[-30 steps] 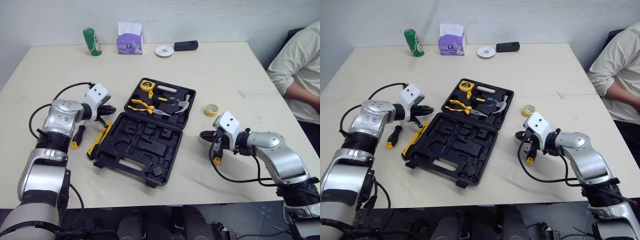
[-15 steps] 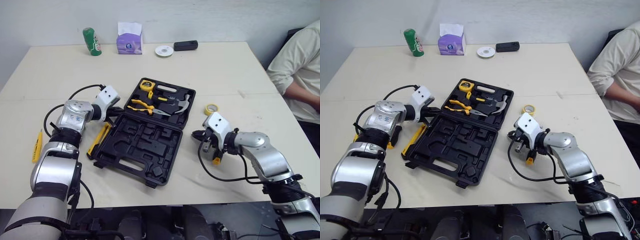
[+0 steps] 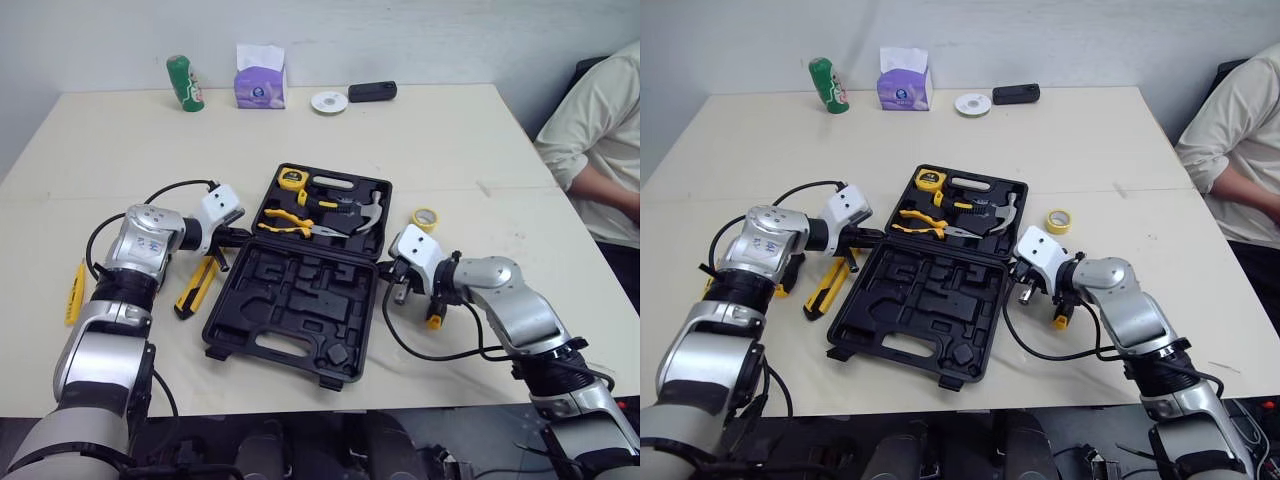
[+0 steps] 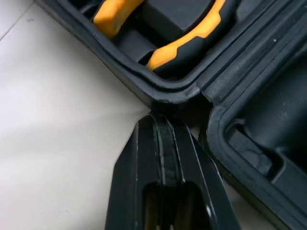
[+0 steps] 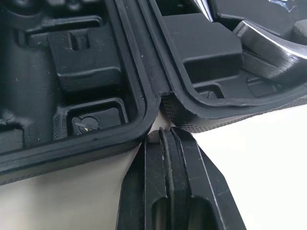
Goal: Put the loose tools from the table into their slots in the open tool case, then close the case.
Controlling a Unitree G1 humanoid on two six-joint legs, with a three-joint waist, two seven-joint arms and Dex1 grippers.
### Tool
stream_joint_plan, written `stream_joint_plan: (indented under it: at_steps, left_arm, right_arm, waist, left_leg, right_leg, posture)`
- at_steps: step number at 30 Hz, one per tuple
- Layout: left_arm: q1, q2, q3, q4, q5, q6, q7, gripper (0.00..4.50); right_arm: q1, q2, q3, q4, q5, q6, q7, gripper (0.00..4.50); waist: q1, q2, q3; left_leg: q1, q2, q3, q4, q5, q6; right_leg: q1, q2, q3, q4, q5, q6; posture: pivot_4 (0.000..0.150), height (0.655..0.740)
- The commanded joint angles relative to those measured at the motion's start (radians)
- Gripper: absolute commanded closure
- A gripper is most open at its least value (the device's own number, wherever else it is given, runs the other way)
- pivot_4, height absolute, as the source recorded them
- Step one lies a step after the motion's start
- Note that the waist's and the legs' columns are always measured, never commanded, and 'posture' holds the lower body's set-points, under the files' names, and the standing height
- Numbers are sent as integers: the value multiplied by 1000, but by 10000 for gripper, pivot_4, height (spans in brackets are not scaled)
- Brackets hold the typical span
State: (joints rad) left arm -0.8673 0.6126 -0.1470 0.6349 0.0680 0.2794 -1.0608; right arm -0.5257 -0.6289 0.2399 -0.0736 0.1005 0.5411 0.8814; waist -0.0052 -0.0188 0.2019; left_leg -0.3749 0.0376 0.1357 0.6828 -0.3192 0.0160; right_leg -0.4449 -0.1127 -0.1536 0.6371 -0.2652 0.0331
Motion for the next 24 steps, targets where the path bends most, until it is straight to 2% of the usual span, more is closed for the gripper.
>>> stream_joint_plan:
  at_steps: [1,11,19,24]
  left_arm:
    - [65,-10,-44,-168,-47,58,-105,45000]
    - [241,40,-25,-488,-83,198,-139,45000]
    - [418,56,86,-686,-105,337,-28,45000]
    - [471,44,130,-734,-115,373,43,45000]
  right_arm:
    - [-18,-14,20,-109,10,-71,62,44894]
    - [-28,17,75,-117,-43,-126,93,44894]
    - [-23,41,83,-93,-77,-147,98,44894]
    - [-40,33,86,-58,-105,-170,112,44894]
  waist:
    - [0,0,0]
    - [-21,0,0]
    - [-28,0,0]
    - [-28,0,0]
  left_leg:
    - [0,0,0,0,0,0]
    - [1,1,1,0,0,0]
    - [4,2,4,-1,0,-1]
    - [7,3,6,-1,-1,-1]
  right_leg:
    - [0,0,1,0,0,0]
    - [0,0,4,0,0,0]
    - [0,1,8,1,0,0]
    - [0,1,11,1,0,0]
  posture:
    - [1500,7252]
    - [1500,7252]
    - [1500,7252]
    - [1500,7252]
